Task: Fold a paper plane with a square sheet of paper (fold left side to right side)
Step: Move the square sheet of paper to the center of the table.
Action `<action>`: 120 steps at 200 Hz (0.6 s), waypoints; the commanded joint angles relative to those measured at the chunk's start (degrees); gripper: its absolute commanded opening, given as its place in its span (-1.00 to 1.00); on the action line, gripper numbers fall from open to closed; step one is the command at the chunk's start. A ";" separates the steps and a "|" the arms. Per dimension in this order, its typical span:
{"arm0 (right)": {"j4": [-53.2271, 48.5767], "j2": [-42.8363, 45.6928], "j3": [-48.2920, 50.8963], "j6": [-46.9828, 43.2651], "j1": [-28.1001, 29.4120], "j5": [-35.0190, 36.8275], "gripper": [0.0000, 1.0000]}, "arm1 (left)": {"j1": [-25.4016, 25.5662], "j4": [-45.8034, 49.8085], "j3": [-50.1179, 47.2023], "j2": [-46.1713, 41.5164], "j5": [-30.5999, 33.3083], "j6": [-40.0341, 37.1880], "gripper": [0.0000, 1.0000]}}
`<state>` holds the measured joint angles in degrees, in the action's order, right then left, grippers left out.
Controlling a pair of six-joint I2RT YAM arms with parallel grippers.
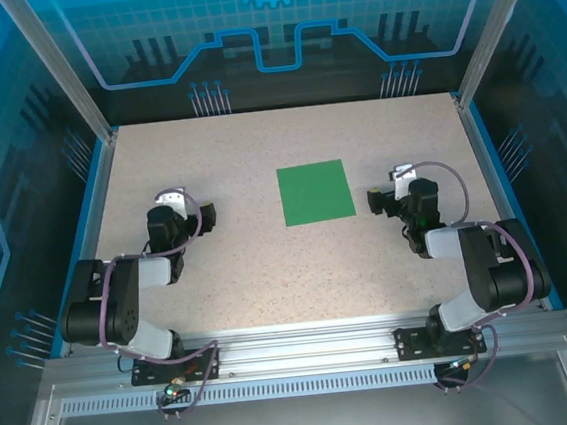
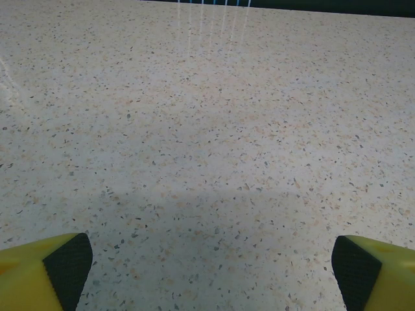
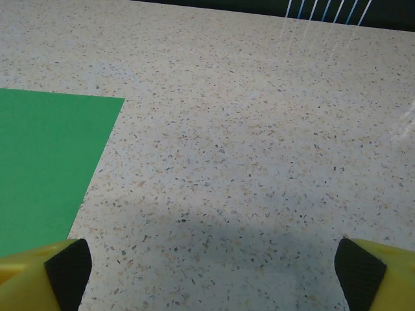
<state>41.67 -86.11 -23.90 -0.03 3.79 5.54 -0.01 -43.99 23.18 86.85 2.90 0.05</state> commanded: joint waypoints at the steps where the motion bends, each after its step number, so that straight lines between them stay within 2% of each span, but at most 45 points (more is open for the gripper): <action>1: 2.30 0.04 -0.26 0.45 -0.35 0.44 1.00 | -0.29 -0.32 0.89 -0.05 -0.87 0.23 0.97; 104: 2.27 0.06 -0.31 0.57 -0.72 -0.27 0.99 | -0.40 -0.38 0.86 -0.03 -1.02 0.30 0.97; 120: 0.90 0.78 -0.73 1.37 -0.70 1.42 1.00 | -0.35 0.49 1.02 -0.86 0.66 1.06 0.97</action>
<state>41.67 -86.11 -23.90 -0.03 3.79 5.54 -0.01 -43.99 23.18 86.85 2.90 0.05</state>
